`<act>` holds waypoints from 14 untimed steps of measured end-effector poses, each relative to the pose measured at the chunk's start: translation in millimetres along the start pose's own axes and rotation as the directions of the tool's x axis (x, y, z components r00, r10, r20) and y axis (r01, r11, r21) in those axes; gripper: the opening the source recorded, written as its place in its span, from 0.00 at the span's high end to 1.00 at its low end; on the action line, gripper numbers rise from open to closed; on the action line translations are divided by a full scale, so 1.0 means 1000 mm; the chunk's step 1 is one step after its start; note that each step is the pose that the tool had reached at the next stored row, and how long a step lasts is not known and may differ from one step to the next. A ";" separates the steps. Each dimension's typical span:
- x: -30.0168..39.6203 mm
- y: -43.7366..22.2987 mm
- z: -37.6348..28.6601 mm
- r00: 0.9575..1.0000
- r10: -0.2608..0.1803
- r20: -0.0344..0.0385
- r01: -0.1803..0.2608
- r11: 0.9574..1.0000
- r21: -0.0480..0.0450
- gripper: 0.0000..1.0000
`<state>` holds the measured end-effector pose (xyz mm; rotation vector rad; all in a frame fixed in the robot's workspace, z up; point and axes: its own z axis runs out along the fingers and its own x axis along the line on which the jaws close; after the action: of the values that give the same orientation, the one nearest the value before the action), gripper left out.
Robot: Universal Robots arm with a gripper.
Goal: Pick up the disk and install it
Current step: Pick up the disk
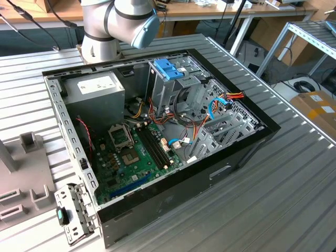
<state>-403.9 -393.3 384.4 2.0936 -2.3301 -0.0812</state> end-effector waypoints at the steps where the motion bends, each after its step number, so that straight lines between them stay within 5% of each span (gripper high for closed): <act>1: 0.0000 0.0000 0.0003 1.000 0.000 0.000 0.000 1.000 0.000 0.44; 14: 0.0000 -0.0003 0.0052 1.000 0.000 0.000 0.000 1.000 0.000 0.44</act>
<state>-403.9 -393.3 379.2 2.0936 -2.3300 -0.0813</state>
